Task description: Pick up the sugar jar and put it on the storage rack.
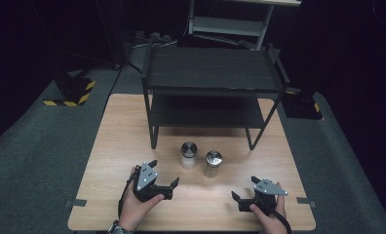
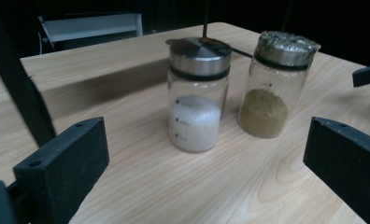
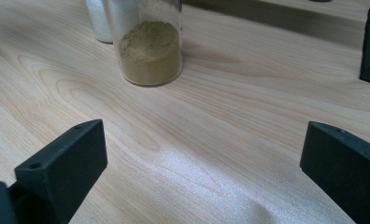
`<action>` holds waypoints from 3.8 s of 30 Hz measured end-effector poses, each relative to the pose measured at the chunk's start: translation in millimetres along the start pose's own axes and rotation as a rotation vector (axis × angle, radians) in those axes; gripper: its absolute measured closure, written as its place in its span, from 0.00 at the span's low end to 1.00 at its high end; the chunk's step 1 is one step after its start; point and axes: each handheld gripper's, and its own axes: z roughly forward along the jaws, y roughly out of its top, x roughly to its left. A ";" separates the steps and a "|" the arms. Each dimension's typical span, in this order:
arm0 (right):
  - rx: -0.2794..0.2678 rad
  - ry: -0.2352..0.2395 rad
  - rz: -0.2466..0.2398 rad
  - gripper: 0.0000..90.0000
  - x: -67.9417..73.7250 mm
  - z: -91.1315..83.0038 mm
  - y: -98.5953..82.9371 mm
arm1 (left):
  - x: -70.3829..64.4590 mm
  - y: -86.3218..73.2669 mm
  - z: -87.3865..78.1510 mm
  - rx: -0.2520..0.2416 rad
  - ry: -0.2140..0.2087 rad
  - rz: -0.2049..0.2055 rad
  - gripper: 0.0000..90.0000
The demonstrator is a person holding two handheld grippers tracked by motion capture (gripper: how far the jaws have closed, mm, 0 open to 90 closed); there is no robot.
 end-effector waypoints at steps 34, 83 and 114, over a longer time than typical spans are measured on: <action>-0.006 0.013 0.018 0.01 -5.1 -0.6 -1.2 | -1.4 15.6 84.7 -0.002 -0.011 -0.016 0.03; -0.017 0.011 0.049 0.01 -9.3 -2.1 -3.6 | -3.5 8.6 99.2 -0.054 0.018 0.005 0.39; -0.008 0.001 0.056 0.01 -10.1 -2.0 -2.4 | 1.1 18.5 52.3 -0.120 0.057 0.005 0.39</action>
